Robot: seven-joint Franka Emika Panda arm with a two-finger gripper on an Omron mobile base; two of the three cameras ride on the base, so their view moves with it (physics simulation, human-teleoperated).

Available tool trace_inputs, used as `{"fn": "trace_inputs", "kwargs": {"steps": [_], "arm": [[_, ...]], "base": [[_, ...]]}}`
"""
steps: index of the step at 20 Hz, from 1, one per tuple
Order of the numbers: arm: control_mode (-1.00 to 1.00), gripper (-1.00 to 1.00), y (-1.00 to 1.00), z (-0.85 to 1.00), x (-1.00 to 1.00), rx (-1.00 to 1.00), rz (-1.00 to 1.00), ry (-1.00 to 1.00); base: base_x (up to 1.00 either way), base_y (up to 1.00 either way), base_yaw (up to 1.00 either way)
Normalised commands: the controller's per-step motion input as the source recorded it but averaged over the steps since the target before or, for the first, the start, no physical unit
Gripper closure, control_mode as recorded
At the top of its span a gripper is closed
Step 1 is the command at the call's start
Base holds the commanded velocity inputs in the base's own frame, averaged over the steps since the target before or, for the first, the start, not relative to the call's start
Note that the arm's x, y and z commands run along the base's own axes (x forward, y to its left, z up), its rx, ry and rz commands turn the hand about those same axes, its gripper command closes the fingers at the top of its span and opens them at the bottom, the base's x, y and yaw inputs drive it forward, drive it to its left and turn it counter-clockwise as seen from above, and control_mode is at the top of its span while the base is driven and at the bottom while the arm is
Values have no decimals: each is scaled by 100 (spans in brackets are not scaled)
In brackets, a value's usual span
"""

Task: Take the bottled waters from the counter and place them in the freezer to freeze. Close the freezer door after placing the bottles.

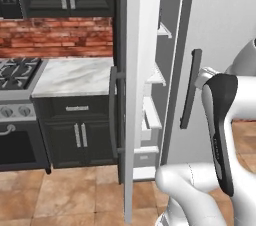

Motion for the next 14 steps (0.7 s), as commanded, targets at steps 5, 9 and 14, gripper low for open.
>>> {"fn": "trace_inputs", "kwargs": {"steps": [5,9,14], "arm": [[100,-100,0,0,0,0,0,0],[100,-100,0,0,0,0,0,0],[100,-100,0,0,0,0,0,0]], "base": [[-59,52,0],[-100,100,0],[-100,100,0]]}}
